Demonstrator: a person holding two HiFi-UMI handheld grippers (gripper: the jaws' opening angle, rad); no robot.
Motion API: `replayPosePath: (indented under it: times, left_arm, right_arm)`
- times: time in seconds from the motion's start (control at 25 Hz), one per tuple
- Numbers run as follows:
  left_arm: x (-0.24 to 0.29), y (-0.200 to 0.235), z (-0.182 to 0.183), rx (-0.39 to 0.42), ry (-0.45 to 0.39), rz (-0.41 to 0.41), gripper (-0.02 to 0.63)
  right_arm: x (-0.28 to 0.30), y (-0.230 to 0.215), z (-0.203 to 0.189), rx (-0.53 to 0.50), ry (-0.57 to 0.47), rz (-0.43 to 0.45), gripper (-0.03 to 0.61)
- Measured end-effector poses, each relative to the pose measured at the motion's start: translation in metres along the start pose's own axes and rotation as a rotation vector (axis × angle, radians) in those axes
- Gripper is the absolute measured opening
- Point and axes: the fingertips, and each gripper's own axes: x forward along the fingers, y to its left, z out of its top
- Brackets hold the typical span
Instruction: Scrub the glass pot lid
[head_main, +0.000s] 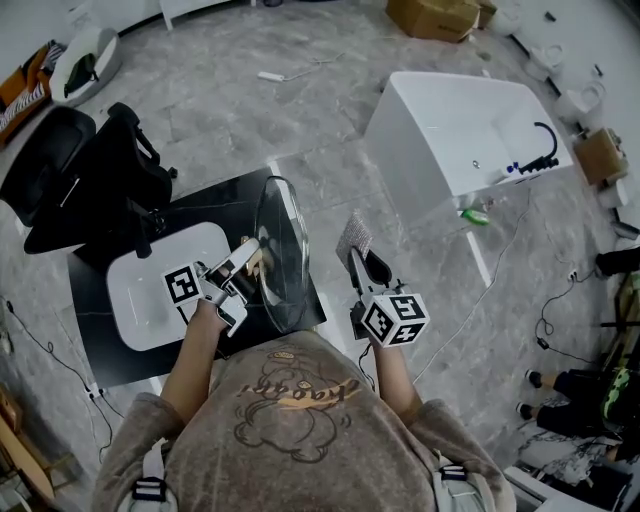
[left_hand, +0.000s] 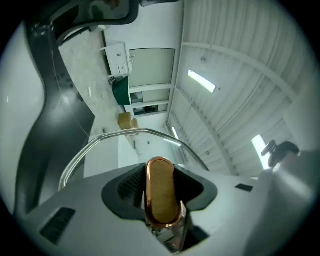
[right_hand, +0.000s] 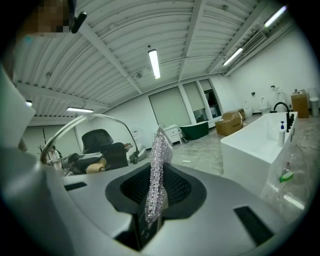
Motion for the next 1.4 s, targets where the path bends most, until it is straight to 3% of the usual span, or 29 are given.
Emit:
replayPosePath:
  times: [0.08,0.16,0.32,0.56,0.64,1.08,1.4]
  left_arm:
    - [0.003,-0.014,-0.003,-0.037,-0.016,-0.072,0.179]
    - [0.005,-0.019,-0.006,-0.036,-0.008,-0.095,0.179]
    - [0.008,-0.023,-0.011,-0.046,0.024,-0.113,0.179]
    - [0.010,-0.023,-0.018,-0.060,0.063,-0.123,0.179]
    - [0.010,-0.021,-0.020,-0.063,0.079,-0.122,0.179]
    - [0.010,-0.027,-0.038,-0.065,0.185,-0.168,0.179]
    - [0.017,-0.047,-0.051,-0.078,0.242,-0.243,0.179]
  right_arm:
    - [0.002,0.012,0.003,-0.004,-0.005,0.049,0.081]
    - [0.004,0.026,0.006,-0.008,-0.014,0.105,0.081]
    - [0.003,0.059,0.019,0.012,-0.050,0.250,0.081]
    - [-0.008,0.120,0.046,-0.050,-0.095,0.494,0.081]
    - [-0.010,0.135,0.054,-0.033,-0.114,0.536,0.081]
    - [-0.012,0.129,0.067,0.003,-0.157,0.484,0.083]
    - [0.033,0.106,0.036,0.025,-0.095,0.405,0.089]
